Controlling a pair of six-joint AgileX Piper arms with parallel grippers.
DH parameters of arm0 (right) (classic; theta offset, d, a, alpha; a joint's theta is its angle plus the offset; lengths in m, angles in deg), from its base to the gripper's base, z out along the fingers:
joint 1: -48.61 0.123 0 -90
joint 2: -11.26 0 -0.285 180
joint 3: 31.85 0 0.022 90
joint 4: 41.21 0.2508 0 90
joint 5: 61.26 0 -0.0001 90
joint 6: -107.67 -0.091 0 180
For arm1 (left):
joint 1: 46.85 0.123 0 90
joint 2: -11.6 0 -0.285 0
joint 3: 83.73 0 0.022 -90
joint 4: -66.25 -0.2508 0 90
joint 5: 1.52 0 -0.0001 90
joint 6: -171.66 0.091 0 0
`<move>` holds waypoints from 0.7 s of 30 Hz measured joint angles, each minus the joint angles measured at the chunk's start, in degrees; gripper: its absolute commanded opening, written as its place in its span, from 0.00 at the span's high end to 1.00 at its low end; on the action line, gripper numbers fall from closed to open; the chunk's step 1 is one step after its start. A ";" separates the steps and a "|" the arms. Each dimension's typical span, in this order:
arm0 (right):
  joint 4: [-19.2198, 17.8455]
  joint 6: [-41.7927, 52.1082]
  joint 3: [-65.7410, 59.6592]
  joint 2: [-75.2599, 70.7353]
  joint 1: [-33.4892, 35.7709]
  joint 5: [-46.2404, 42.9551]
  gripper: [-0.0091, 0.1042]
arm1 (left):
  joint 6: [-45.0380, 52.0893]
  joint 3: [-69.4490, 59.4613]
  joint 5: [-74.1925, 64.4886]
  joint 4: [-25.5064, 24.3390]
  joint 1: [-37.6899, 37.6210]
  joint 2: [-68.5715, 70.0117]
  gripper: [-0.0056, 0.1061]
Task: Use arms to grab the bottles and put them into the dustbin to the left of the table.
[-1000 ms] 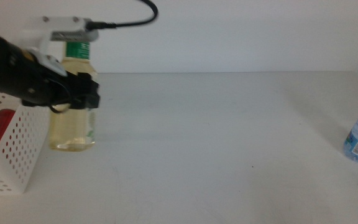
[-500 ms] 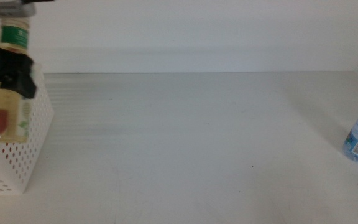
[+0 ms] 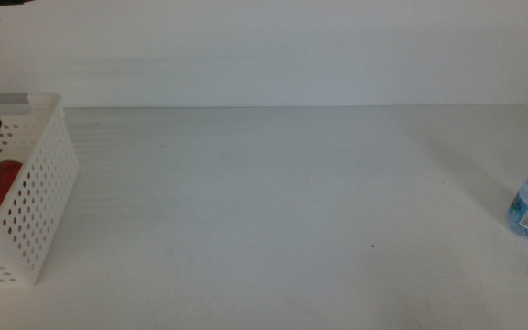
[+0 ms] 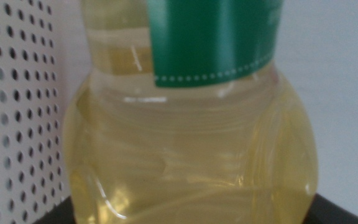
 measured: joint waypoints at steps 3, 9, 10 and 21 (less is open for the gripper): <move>0.00 0.00 0.00 0.00 0.00 0.00 0.25 | 0.43 2.22 0.17 -0.47 1.04 -2.71 0.76; 0.00 0.00 0.00 0.00 0.00 0.00 0.25 | 0.64 3.08 0.47 -3.22 1.40 -6.18 0.76; 0.00 0.00 0.00 0.00 0.00 0.00 0.25 | 0.64 3.08 0.41 -3.22 1.40 -6.50 0.76; 0.00 0.00 0.00 0.00 0.00 0.00 0.25 | 1.32 -3.21 0.87 -2.76 1.40 -6.91 0.76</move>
